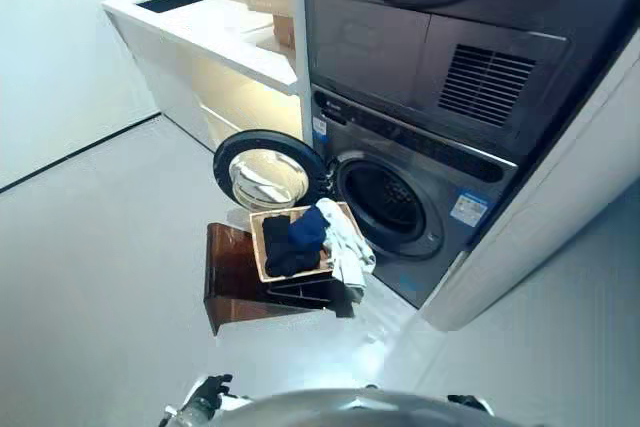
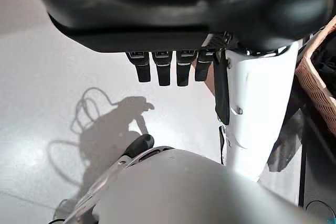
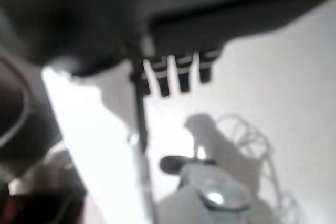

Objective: Pick up the clothes and place them into the washing machine

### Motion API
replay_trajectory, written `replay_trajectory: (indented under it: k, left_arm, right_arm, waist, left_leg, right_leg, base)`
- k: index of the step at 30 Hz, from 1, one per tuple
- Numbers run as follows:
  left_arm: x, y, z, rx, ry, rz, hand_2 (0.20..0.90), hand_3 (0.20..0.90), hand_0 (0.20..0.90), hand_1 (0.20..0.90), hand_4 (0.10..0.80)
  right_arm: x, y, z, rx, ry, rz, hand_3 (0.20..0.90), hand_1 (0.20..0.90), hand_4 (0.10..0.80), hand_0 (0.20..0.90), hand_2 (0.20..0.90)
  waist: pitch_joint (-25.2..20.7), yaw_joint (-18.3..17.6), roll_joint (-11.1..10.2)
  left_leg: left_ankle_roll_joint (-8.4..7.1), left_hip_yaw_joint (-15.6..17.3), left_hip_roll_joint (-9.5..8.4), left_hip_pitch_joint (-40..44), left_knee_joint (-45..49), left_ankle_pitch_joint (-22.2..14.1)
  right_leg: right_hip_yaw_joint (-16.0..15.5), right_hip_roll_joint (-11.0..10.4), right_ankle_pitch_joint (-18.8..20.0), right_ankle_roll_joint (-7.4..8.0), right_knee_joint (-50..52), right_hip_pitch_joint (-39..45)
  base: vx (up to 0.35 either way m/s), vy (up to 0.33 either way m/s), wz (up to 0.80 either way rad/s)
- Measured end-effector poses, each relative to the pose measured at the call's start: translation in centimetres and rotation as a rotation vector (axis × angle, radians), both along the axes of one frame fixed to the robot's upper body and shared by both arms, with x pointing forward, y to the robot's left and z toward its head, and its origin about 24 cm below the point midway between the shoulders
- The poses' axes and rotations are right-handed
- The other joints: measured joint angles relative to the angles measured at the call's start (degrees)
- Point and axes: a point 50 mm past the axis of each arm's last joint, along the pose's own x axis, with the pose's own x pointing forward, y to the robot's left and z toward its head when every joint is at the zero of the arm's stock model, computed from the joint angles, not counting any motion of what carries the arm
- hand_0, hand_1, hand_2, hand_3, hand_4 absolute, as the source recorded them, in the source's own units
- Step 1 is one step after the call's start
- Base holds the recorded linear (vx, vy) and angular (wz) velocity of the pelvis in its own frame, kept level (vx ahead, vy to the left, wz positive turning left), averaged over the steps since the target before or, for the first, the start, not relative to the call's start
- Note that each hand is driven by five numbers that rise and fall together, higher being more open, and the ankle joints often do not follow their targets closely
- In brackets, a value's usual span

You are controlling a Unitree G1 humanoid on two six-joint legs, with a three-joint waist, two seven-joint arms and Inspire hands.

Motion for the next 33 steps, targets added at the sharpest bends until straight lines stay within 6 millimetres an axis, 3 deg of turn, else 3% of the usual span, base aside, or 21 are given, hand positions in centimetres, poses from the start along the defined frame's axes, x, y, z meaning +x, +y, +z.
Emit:
replay_trajectory:
  k: [33]
  left_arm:
    - [0.09, -0.33, -0.04, -0.028, -0.006, 0.038, 0.900, 0.900, 0.900, 0.900, 0.800]
  right_arm:
    - [0.49, -0.44, 0.18, -0.012, -0.009, 0.008, 0.900, 0.900, 0.800, 0.900, 0.900]
  waist:
    - [1.01, 0.09, 0.92]
  left_leg:
    - [-0.28, -0.58, 0.01, -0.41, -0.01, -0.16]
  right_leg:
    - [-0.56, -0.11, -0.52, -0.15, -0.02, -0.16]
  base:
    - [0.000, -0.005, -0.01]
